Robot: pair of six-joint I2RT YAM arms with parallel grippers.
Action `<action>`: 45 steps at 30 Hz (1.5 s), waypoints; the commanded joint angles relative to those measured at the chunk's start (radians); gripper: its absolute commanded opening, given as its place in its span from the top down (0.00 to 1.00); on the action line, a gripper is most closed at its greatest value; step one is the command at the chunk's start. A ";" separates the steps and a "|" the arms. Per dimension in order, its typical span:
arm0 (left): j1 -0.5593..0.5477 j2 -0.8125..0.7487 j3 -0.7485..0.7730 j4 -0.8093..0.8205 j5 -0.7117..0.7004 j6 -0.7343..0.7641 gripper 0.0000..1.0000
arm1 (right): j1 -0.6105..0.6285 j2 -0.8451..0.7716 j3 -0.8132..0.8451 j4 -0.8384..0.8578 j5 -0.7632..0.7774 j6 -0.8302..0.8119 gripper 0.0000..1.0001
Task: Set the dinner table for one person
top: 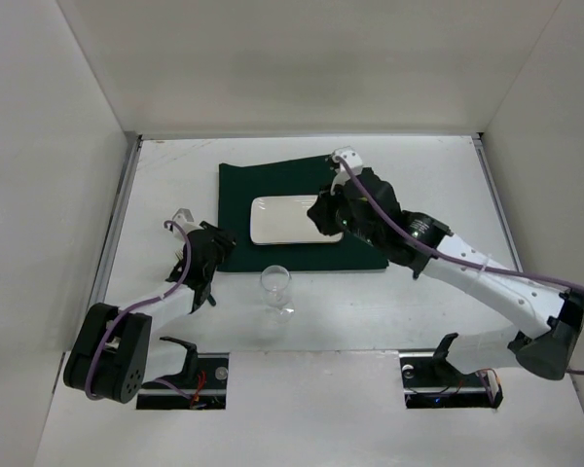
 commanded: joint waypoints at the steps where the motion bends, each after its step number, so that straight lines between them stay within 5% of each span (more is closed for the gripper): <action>1: -0.014 -0.010 0.016 0.053 -0.023 0.011 0.80 | 0.098 -0.020 0.112 -0.231 0.056 -0.096 0.81; 6: -0.008 -0.016 0.007 0.061 -0.013 0.001 0.77 | 0.228 0.070 0.291 -0.383 0.053 -0.131 0.66; 17: 0.011 -0.078 -0.016 0.058 -0.023 0.008 0.74 | 0.331 0.256 0.450 -0.612 0.068 -0.180 0.59; 45: 0.021 -0.032 -0.008 0.067 0.001 -0.006 0.74 | 0.357 0.371 0.462 -0.554 0.015 -0.183 0.67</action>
